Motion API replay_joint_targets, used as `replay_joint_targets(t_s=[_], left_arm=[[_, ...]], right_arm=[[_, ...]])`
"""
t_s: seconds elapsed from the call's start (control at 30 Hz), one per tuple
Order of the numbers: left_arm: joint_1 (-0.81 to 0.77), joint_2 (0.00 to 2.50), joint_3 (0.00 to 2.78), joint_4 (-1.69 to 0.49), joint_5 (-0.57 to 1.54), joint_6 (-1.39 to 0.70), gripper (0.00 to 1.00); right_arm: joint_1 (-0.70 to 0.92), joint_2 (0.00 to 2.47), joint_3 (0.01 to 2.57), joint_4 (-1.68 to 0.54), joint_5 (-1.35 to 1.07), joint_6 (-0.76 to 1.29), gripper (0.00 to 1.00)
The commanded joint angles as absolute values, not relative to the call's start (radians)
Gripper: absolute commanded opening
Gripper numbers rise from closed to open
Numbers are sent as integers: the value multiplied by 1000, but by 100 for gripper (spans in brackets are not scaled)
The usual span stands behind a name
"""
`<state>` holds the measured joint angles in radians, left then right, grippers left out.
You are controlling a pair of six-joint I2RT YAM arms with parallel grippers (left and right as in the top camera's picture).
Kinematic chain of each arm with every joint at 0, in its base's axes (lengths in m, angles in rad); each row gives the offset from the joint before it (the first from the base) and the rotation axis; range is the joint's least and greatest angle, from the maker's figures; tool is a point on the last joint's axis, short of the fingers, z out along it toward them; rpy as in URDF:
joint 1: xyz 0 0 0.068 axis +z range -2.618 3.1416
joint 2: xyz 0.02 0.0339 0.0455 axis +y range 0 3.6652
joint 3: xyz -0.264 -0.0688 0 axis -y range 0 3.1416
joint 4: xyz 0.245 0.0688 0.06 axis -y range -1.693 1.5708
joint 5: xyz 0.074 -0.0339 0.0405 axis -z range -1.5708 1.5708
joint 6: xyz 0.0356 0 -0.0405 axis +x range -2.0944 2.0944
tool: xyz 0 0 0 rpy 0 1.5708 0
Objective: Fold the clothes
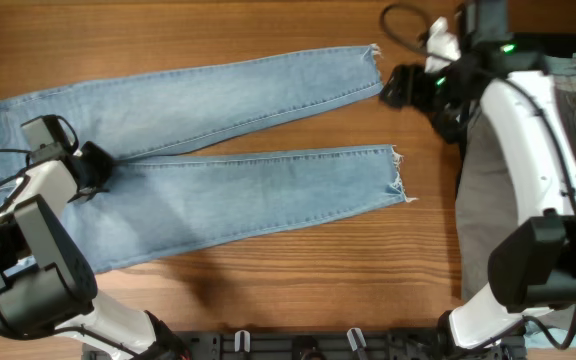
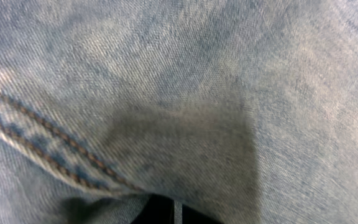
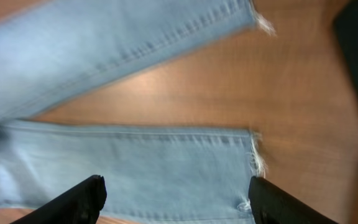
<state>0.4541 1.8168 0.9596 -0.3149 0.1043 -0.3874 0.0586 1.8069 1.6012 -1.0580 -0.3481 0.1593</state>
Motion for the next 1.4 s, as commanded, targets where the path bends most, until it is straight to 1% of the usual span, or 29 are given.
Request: replay_joint_targets(t_s=[0.0, 0.07, 0.13, 0.17, 0.23, 0.3, 0.37, 0.47, 0.57, 0.63, 0.67, 0.7, 0.73, 0.8, 0.83, 0.87, 0.9, 0.93, 0.97, 1.0, 1.1, 1.13, 1.17, 1.23, 1.27, 1.37], left_arm=[[467, 1821, 971, -399, 49, -346, 13], [467, 1762, 1000, -465, 75, -339, 22], [467, 1689, 1030, -531, 109, -316, 28], [467, 1644, 1043, -562, 129, -313, 32], [467, 1557, 1050, -606, 157, -314, 36], [467, 1468, 1050, -650, 179, -314, 38], [467, 1389, 1050, -696, 194, -314, 40], [467, 1297, 1050, -766, 194, -314, 40], [467, 1210, 1050, -833, 194, -314, 41], [467, 1180, 1050, -854, 193, -313, 42], [467, 1169, 1050, -864, 193, -313, 43], [467, 1163, 1050, -875, 193, -313, 43], [467, 1161, 1050, -888, 194, -298, 44], [467, 1161, 1050, -911, 192, -294, 46], [467, 1161, 1050, -922, 190, -294, 47], [467, 1161, 1050, -927, 190, -294, 48], [467, 1161, 1050, -934, 190, -295, 49], [467, 1161, 1050, -937, 190, -294, 51], [467, 1161, 1050, -941, 190, -294, 52], [467, 1161, 1050, -944, 190, -291, 52], [467, 1161, 1050, -952, 190, -291, 54], [467, 1161, 1050, -954, 190, -291, 54], [467, 1161, 1050, -955, 190, -291, 54], [467, 1161, 1050, -957, 190, -291, 54], [467, 1161, 1050, -957, 190, -291, 54], [467, 1161, 1050, -965, 190, -291, 54]], right_arm=[[78, 1814, 1438, -1052, -164, 297, 77], [73, 1814, 1348, -1063, -149, 323, 73], [66, 1814, 1282, -1074, -149, 345, 64], [63, 1814, 1244, -1073, -147, 352, 62], [53, 1814, 1189, -1055, -149, 371, 62], [52, 1814, 1140, -1000, -166, 372, 58], [52, 1814, 1098, -956, -183, 382, 56], [52, 1814, 1034, -876, -184, 404, 56], [52, 1814, 957, -735, -194, 405, 56], [52, 1814, 931, -714, -239, 403, 49], [52, 1814, 929, -718, -263, 388, 34], [52, 1813, 931, -724, -263, 365, 16], [51, 1809, 937, -738, -263, 347, 10], [44, 1800, 976, -793, -259, 272, 10], [40, 1799, 992, -813, -259, 257, 15], [36, 1799, 1005, -830, -259, 252, 26], [30, 1799, 1013, -839, -259, 250, 53], [27, 1799, 1013, -844, -259, 252, 59], [27, 1799, 1010, -859, -260, 266, 61], [27, 1799, 1003, -877, -259, 278, 61], [28, 1800, 950, -874, -272, 301, 57], [28, 1800, 916, -849, -273, 318, 50], [28, 1800, 899, -833, -291, 317, 47], [28, 1800, 864, -768, -338, 317, 43], [28, 1800, 863, -746, -338, 317, 39], [25, 1800, 866, -738, -337, 316, 16]])
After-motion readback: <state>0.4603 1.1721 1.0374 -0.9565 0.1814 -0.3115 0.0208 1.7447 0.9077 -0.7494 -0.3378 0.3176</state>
